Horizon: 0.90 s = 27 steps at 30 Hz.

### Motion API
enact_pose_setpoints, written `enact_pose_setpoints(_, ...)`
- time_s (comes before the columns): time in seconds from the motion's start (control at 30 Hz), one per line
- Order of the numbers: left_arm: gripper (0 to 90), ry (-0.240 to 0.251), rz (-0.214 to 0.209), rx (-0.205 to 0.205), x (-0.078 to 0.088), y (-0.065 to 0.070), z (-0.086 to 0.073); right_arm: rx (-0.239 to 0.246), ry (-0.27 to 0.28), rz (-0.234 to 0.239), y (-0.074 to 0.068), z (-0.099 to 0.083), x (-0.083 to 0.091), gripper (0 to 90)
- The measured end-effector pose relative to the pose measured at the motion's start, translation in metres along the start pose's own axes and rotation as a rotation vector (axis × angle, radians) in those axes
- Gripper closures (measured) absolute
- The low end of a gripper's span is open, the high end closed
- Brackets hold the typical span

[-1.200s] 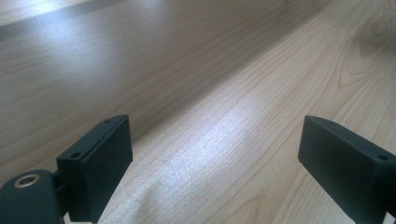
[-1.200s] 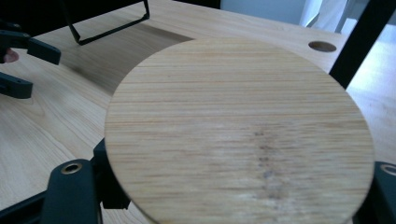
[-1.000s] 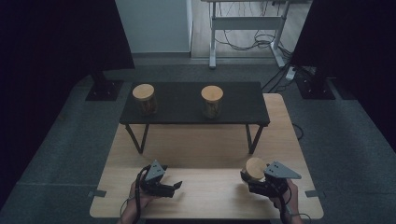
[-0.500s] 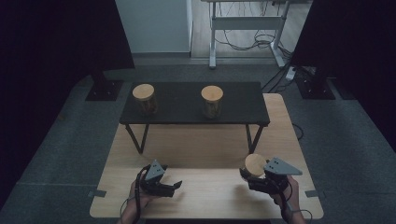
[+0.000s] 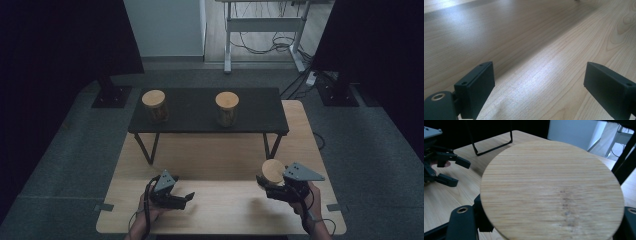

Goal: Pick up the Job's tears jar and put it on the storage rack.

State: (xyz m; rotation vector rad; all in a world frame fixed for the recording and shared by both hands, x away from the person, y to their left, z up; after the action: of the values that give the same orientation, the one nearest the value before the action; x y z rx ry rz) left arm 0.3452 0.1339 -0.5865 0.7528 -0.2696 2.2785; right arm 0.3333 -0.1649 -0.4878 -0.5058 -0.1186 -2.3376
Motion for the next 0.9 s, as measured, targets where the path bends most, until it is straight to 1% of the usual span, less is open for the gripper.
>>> enact_pose_setpoints(0.17, 9.6, 0.005, 0.002, 0.006, 0.001, -0.002, 0.0, 0.013, 0.011, 0.007, -0.003, 0.007, -0.001, 24.5)
enact_pose_setpoints(0.33, 9.6, -0.001, 0.002, 0.003, 0.0, -0.002, -0.001, 0.03, 0.021, 0.017, -0.005, 0.012, -0.002, 24.5)
enact_pose_setpoints(0.47, 9.6, 0.004, 0.006, -0.002, 0.002, -0.001, 0.0, 0.023, 0.033, 0.027, -0.007, 0.015, -0.001, 24.5)
enact_pose_setpoints(0.53, 9.6, 0.006, 0.006, -0.007, 0.003, 0.0, 0.001, 0.015, 0.039, 0.043, -0.008, 0.016, 0.001, 24.5)
enact_pose_setpoints(0.8, 9.6, 0.001, 0.001, -0.023, 0.001, 0.003, 0.002, -0.002, 0.054, 0.028, 0.0, 0.023, 0.012, 24.5)
enact_pose_setpoints(0.9, 9.7, -0.003, 0.0, -0.023, 0.0, 0.003, 0.001, 0.005, 0.054, 0.019, 0.002, 0.025, 0.014, 24.5)
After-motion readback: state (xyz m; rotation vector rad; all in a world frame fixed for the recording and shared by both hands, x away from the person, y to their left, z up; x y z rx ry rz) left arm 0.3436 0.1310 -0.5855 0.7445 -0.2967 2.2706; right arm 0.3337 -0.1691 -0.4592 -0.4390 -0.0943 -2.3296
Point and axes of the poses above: each handheld gripper's, and its own axes: x roughly backward along the jaws, z roughly out of its top, y roughly to its right, the point moved 9 cm from there along -x, roughly forward along the jaws, and after that the axes turned 4 degrees about z, right-handed, at the moved point
